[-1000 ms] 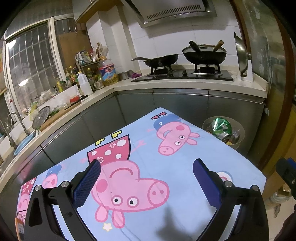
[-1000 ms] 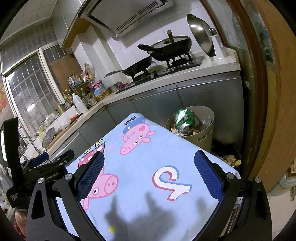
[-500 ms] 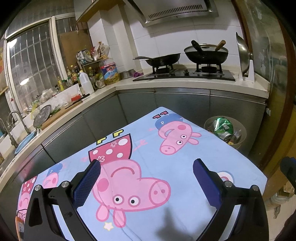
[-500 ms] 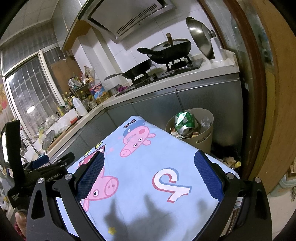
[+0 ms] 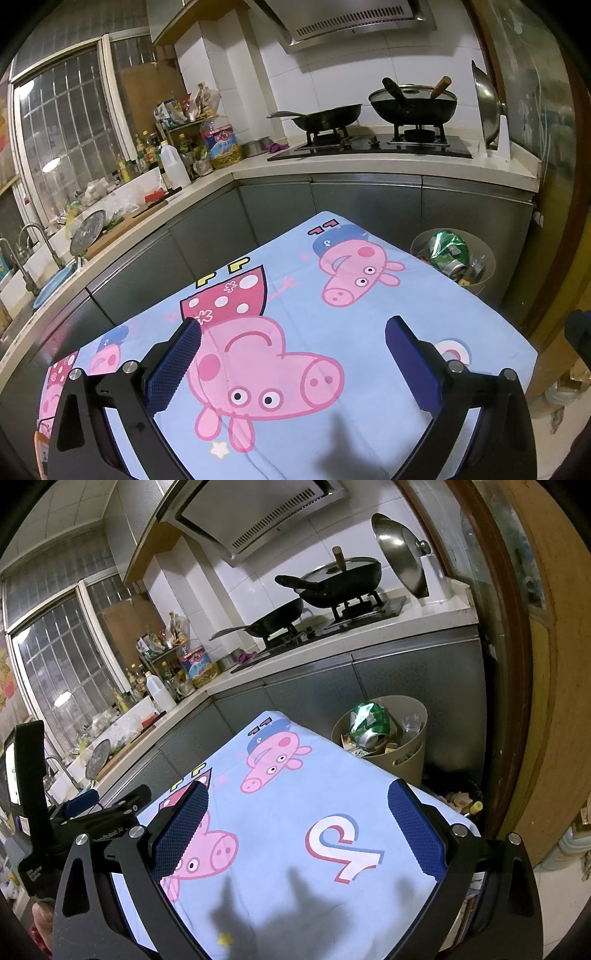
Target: Collect trash
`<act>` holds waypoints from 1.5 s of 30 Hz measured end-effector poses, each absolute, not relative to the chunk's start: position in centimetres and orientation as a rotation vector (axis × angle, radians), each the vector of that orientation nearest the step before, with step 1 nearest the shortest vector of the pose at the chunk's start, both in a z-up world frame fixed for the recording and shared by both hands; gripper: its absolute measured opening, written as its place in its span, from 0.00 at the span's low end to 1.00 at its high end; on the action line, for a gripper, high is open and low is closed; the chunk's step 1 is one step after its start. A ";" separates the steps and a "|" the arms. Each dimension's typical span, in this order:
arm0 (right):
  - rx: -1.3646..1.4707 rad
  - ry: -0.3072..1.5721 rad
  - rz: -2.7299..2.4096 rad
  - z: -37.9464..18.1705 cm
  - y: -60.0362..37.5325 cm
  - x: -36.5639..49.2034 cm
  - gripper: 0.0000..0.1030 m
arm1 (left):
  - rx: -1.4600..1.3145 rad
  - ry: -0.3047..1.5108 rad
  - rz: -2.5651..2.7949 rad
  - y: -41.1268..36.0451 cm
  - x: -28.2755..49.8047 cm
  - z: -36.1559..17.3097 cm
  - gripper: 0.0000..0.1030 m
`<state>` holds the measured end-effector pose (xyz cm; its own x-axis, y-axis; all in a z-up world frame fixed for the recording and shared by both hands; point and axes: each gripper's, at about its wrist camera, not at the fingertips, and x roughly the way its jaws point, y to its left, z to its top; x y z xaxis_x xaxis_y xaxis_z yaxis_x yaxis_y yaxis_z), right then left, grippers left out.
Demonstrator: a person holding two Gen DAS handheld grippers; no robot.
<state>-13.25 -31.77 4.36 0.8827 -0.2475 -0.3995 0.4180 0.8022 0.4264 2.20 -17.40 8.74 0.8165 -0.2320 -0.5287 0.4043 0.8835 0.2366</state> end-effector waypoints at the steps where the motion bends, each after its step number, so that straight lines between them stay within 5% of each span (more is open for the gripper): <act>1: 0.530 0.335 -0.365 4.4 -31.8 -13.3 0.94 | 0.354 0.511 -0.343 -17.3 2.2 8.7 0.96; 45: 0.551 0.307 -0.370 4.8 -31.3 -13.7 0.94 | 0.404 0.469 -0.270 -17.1 1.9 8.8 0.96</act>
<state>-13.71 -31.27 4.79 0.8894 -0.2574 -0.3779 0.4191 0.7893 0.4487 1.90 -17.13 8.82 0.8590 -0.1586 -0.4868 0.3410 0.8864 0.3130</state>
